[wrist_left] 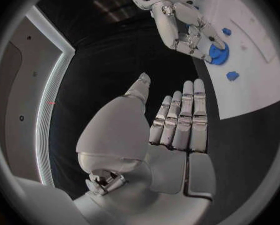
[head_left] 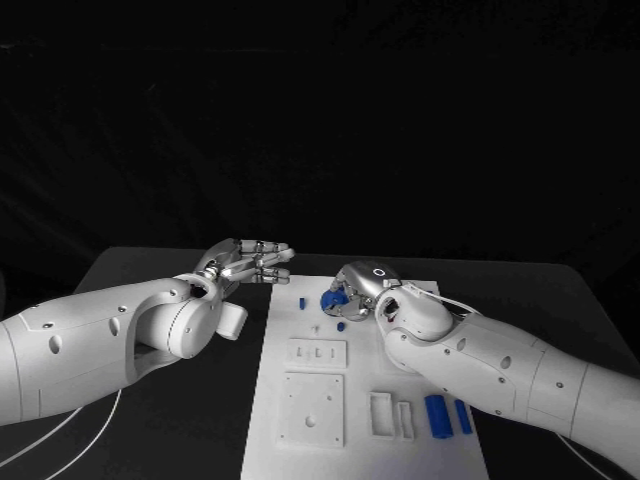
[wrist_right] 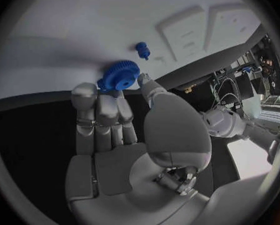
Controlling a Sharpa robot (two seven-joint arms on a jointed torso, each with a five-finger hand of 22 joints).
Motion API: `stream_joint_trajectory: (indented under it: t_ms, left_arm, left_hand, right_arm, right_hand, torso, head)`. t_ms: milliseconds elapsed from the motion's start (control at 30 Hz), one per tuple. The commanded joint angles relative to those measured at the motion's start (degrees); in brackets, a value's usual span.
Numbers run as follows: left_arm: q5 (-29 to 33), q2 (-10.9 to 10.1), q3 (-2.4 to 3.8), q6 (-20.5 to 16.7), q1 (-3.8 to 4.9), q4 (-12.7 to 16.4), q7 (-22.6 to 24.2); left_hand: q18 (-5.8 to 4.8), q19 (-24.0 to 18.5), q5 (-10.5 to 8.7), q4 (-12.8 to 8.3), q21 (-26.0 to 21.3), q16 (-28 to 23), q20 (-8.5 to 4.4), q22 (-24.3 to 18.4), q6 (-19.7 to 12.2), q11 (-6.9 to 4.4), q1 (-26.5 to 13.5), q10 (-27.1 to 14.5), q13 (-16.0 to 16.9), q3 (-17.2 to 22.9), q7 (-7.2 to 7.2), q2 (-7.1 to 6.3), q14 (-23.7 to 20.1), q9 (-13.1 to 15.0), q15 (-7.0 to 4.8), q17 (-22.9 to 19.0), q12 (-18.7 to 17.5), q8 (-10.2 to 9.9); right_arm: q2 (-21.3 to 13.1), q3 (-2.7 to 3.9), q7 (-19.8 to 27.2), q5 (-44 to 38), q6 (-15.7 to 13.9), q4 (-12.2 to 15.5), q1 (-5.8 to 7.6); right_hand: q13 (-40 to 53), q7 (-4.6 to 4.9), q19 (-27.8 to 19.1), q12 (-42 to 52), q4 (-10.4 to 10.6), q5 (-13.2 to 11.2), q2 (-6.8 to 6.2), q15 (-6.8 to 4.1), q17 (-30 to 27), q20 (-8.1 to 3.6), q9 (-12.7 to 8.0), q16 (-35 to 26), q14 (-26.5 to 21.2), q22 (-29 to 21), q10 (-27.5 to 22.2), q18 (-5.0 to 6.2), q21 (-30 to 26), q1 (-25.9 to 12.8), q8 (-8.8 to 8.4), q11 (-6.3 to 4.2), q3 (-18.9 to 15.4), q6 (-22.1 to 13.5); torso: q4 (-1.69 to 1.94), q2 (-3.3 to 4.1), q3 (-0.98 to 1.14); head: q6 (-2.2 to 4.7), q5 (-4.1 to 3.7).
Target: Assemble the parts on the task board
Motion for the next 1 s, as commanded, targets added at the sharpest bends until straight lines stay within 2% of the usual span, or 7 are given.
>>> stream_joint_trajectory:
  t_ms: [33,67,267,433,800,900,1000]
  left_arm:
    - [-0.2,0.1,0.06,0.7,0.07,0.0,0.3]
    - [-0.2,0.1,0.06,0.7,0.07,0.0,0.3]
    - [-0.2,0.1,0.06,0.8,0.07,0.0,0.3]
    - [-0.2,0.1,0.06,0.8,0.07,0.0,0.3]
    - [-0.2,-0.1,0.06,0.7,0.07,-0.2,0.3]
    - [-0.2,-0.2,0.05,0.7,0.07,-0.3,0.3]
    - [-0.2,-0.3,0.05,0.7,0.07,-0.5,0.4]
  left_hand:
    - [-0.40,-0.5,0.03,0.1,0.1,0.0,-0.04,0.0,-0.3,-0.07,0.0,-0.5,0.0,0.2,-0.03,-0.45,-0.1,-0.1,-0.08,0.0,0.1,0.1]
    - [-0.40,-0.5,0.03,0.1,0.1,0.0,-0.04,0.0,-0.3,-0.07,0.0,-0.5,0.0,0.2,-0.03,-0.45,-0.1,-0.1,-0.08,0.0,0.1,0.1]
    - [-0.40,-0.5,0.03,0.1,0.1,0.0,-0.04,0.0,-0.3,-0.07,0.0,-0.5,0.0,0.2,-0.03,-0.45,-0.1,-0.1,-0.08,0.0,0.1,0.1]
    - [-0.40,-0.5,0.03,0.1,0.1,0.0,-0.04,0.0,-0.3,-0.07,0.0,-0.5,0.0,0.2,-0.03,-0.45,-0.1,-0.1,-0.08,0.0,0.1,0.1]
    - [-0.40,-0.5,0.03,0.1,0.1,0.0,-0.04,0.0,-0.3,-0.07,0.0,-0.5,0.0,0.2,-0.03,-0.45,-0.1,-0.1,-0.08,0.0,0.1,0.1]
    - [-0.40,-0.5,0.03,0.1,0.1,0.0,-0.04,0.0,-0.3,-0.07,0.0,-0.5,0.0,0.2,-0.03,-0.45,-0.1,-0.1,-0.08,0.0,0.1,0.1]
    - [-0.40,-0.5,0.03,0.1,0.1,0.0,-0.04,0.0,-0.3,-0.07,0.0,-0.5,0.0,0.2,-0.03,-0.45,-0.1,-0.1,-0.08,0.0,0.1,0.1]
  right_arm:
    - [0.1,-0.06,-0.7,0.6,1.9,-0.2,-0.12]
    - [0.1,-0.06,-0.7,0.7,2.0,-0.3,-0.13]
    - [-0.3,-0.06,-0.8,1.1,1.9,-0.3,-0.24]
    - [-0.7,-0.07,-0.9,1.6,1.9,-0.1,-0.36]
    - [-3.4,-0.02,-0.3,3.7,-1.4,2.7,-0.57]
    - [-4.8,0.33,1.0,6.7,-3.3,4.0,-0.66]
    - [-6.7,1.27,2.8,10.2,-4.8,5.6,-0.86]
  right_hand:
    - [0.1,0.06,3.3,-0.4,1.4,-0.5,-0.93,0.42,0.0,0.23,0.0,-0.3,-0.1,2.6,-0.6,0.23,-0.3,-0.4,-0.15,0.08,-0.9,-0.8]
    - [0.0,0.08,3.3,-0.4,2.2,-0.5,-1.10,0.42,0.1,0.29,0.0,-0.3,-0.1,2.6,-0.7,0.31,-0.3,-0.3,-0.14,0.09,-1.1,-0.9]
    - [-0.1,0.08,3.3,-0.3,2.6,0.2,-1.14,0.43,0.1,0.26,0.0,-0.4,-0.1,2.6,-0.6,0.36,-0.3,-0.4,-0.17,0.10,-1.4,-0.9]
    - [-0.1,0.06,3.3,-0.2,3.1,1.0,-1.12,0.42,0.1,0.26,0.0,-0.4,-0.1,2.6,-0.6,0.38,-0.2,-0.8,-0.18,0.09,-1.5,-0.9]
    - [0.0,-0.05,3.4,0.2,3.8,3.2,-1.06,0.35,0.3,0.21,0.0,-0.2,0.0,2.7,-0.3,0.47,0.5,-1.4,-0.15,0.00,-1.6,-0.6]
    - [0.0,0.46,3.4,0.2,3.6,3.3,-1.13,0.50,0.3,0.28,-0.3,-0.3,-0.1,2.8,-0.3,0.53,1.0,-1.0,-0.19,0.29,-1.5,-2.5]
    - [0.0,0.95,3.3,0.3,2.8,3.4,-0.91,0.78,0.2,0.62,-0.3,-0.3,-0.1,2.9,-0.4,0.87,1.1,-0.6,-0.24,0.63,-1.9,-4.2]
  torso:
    - [0.07,0.04,0.03]
    - [0.06,0.05,0.04]
    - [-0.08,0.02,0.02]
    - [0.02,0.01,0.03]
    - [-0.11,-0.02,0.06]
    - [-0.18,-0.06,0.07]
    - [-0.35,-0.16,0.15]
  head:
    - [0.00,-0.01]
    - [0.00,0.01]
    - [-0.04,0.11]
    - [-0.07,0.04]
    - [0.01,0.12]
    - [0.16,0.09]
    - [0.28,0.22]
